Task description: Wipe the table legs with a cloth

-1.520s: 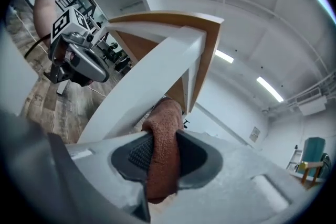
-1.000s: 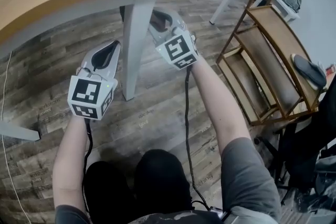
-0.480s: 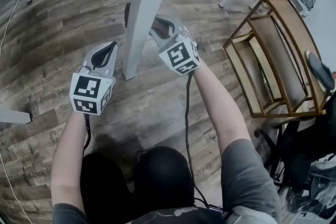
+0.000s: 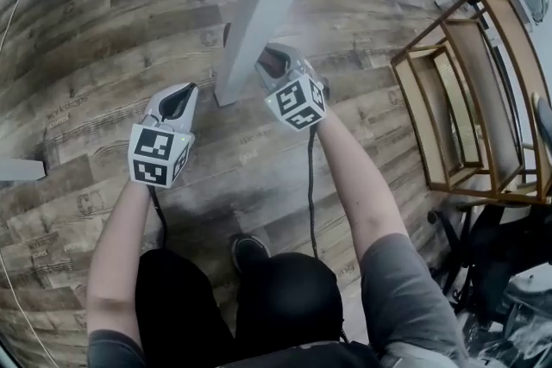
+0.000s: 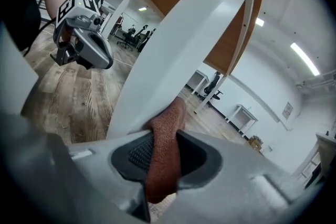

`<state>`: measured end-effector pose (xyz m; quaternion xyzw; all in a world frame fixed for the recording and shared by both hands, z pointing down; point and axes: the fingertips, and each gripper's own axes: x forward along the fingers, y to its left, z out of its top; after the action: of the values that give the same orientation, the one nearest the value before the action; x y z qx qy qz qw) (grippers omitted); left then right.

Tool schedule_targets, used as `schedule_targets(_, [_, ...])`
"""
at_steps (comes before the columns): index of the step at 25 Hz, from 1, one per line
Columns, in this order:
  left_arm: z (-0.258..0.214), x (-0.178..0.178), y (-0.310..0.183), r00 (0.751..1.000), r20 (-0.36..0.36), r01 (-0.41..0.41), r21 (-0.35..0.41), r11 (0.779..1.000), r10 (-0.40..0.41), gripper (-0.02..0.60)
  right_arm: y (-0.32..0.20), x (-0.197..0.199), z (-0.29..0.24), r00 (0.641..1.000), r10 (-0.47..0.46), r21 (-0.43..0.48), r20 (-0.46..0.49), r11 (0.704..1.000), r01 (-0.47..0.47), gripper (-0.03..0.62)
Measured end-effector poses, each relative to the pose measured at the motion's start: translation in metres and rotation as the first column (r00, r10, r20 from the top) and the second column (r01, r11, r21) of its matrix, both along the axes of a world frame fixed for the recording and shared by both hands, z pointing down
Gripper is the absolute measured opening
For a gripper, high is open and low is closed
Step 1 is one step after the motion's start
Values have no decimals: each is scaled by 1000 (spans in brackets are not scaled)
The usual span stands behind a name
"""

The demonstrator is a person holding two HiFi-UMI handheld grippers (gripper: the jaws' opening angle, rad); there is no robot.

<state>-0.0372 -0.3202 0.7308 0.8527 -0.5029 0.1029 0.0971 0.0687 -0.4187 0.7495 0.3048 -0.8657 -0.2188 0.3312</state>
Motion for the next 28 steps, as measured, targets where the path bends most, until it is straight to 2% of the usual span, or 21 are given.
schedule_targets(7, [48,-8,17,1000,14,15,-85,996,-14,20,6,0,73,991,5,-107,-131,994,-19,84])
schedule_targets(10, [54,-13,22,999,24,38,-82,996,-36,20,9,3,99,978,11,-136,-208,990,-40,84])
schedule_targets(12, [57,-14,25,999,24,44,-77,996,-42,20,12,8,110,974,25,-145,-224,988,-58,84])
schedule_targets(18, [58,-22,26,998,1,65,-77,995,-65,20,19,17,115,983,103,-194,-152,972,-132,84])
schedule_targets(21, [44,-28,27,996,-16,87,-51,995,-88,20,25,32,101,982,167,-193,-89,964,-182,84])
schedule_targets(25, [-4,-40,29,995,2,97,26,995,-97,20,37,59,52,969,247,-179,-12,953,-245,84])
schedule_targets(28, [-55,-48,32,994,2,111,82,990,-112,20,44,71,-8,943,321,-199,91,933,-299,84])
